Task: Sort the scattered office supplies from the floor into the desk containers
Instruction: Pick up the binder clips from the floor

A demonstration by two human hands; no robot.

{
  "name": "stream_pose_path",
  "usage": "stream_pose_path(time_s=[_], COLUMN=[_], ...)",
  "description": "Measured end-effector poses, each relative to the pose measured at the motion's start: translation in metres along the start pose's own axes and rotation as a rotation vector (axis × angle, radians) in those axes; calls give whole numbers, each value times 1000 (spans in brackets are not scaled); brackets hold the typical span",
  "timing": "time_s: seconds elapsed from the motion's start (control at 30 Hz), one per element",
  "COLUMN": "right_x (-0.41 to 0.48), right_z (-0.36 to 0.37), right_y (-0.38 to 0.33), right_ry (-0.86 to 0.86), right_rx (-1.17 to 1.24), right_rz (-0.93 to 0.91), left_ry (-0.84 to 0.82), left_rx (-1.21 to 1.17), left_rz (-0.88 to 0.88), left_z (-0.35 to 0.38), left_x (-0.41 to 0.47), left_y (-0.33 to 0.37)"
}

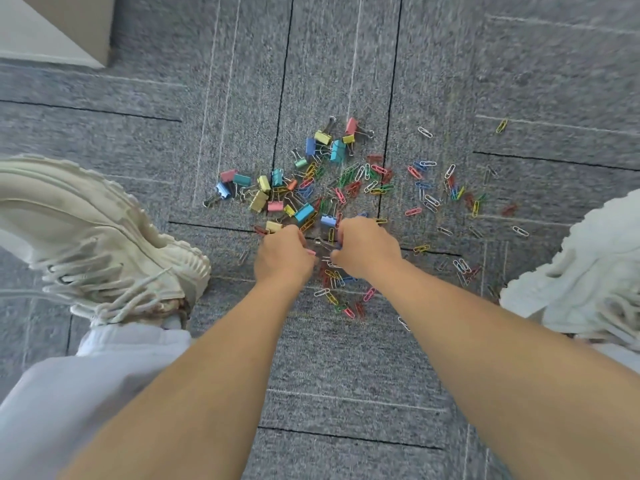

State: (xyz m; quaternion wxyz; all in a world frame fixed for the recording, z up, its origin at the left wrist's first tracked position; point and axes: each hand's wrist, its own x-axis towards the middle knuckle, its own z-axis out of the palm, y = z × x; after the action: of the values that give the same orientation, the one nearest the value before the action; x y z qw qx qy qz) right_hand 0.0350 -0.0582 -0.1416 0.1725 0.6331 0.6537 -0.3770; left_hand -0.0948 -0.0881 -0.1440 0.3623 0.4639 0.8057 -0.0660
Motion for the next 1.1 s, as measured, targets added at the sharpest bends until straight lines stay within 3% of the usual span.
stream_pose_path(time_s=[0.1,0.3,0.43,0.63,0.9,1.1], right_x=[-1,17,22,30,29,22], right_z=[-2,-20,-19,0,-4,-11], right_y=[-1,-14,-16,-19,-36,-22], right_ry=[-12,140,166,167,180,127], right_rx=[222,605,602,291,142,347], right_rz=[-24,65,141,241,204,72], left_ry=[0,64,93,48,49,20], left_rx=[-38,-228,-238,-4,-35,-78], left_rz=[33,130,83,48,-16,76], left_z=[-11,-40,-49,-33,-38,-41], left_x=[-2,11,19,34,45,47], left_y=[1,-2,-12,-40,-51,-45])
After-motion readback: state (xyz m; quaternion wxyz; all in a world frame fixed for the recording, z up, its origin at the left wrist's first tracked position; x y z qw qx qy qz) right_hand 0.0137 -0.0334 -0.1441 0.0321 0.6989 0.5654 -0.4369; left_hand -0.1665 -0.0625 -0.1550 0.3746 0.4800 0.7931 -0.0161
